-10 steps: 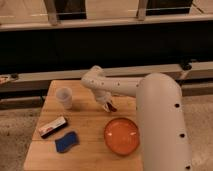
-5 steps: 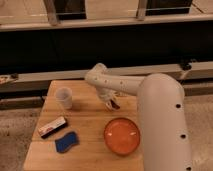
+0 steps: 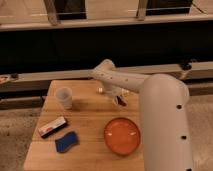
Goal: Drag the pepper across the table
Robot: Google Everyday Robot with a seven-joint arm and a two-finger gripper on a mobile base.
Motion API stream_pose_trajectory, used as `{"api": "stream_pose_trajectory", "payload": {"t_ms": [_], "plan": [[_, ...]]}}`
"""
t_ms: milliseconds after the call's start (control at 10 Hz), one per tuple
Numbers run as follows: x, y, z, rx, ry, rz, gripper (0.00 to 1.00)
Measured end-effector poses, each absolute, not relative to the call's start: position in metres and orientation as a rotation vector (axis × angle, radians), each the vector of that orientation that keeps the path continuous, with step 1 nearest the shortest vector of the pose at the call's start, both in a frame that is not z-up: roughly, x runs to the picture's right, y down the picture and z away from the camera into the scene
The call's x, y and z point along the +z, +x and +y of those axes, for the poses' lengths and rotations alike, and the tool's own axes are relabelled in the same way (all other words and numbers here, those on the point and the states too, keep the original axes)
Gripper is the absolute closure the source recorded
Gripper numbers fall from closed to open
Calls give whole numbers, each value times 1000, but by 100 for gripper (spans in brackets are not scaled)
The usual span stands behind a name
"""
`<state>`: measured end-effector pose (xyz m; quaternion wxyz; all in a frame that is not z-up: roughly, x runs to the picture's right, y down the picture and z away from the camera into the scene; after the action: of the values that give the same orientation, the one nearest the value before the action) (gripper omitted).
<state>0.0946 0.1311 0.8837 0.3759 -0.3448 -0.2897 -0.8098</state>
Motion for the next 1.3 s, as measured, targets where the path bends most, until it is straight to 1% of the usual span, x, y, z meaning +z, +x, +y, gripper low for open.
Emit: {"api": "stream_pose_trajectory", "payload": {"t_ms": [800,1300], "plan": [[902,134,128,-1967,-935,-768,97],[908,161,125,-1906,-938,-770,97]]}}
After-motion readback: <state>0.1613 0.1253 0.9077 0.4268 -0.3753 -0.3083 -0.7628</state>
